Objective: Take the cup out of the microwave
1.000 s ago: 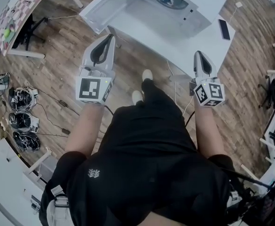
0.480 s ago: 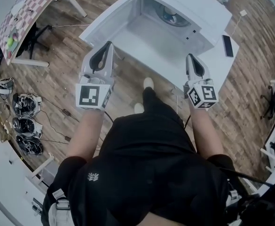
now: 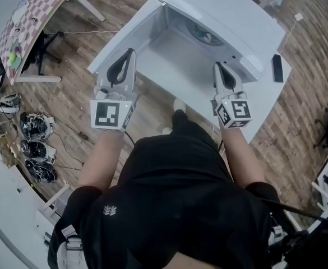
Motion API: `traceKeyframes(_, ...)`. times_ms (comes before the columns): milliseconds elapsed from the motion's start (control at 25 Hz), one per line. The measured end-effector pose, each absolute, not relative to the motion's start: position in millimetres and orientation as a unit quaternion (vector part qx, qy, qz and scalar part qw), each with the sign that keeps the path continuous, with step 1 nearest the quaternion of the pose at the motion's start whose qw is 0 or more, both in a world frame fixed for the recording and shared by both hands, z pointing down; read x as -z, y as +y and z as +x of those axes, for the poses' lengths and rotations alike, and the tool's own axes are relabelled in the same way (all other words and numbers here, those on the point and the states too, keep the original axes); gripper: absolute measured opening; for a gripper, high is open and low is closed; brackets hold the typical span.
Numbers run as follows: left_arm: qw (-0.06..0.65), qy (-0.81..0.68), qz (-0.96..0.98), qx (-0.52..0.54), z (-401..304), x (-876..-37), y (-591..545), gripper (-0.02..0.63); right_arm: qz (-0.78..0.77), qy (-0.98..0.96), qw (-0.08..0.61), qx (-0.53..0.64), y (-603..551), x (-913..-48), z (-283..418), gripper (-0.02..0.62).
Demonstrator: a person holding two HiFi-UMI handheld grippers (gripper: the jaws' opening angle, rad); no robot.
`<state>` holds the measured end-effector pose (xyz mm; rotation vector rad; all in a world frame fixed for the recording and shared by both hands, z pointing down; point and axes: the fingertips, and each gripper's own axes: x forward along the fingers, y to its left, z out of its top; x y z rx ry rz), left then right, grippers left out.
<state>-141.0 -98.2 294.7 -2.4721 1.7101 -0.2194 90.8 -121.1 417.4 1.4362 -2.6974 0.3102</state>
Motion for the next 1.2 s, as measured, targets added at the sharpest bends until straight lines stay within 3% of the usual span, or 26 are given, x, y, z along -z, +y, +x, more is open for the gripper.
traceKeyframes(560,0.048,0.548,-0.83,0.088,-120.1,-316.8,-159.3,0.006,0.451,-0.885,0.053,-0.101,-171.5,-437.1,61.5,0.002)
traceKeyframes(1200,0.043,0.428,-0.9,0.075,-90.7,-393.9,-217.2,0.006,0.573,-0.812,0.078,-0.078,-219.5,-487.0,58.9,0.002)
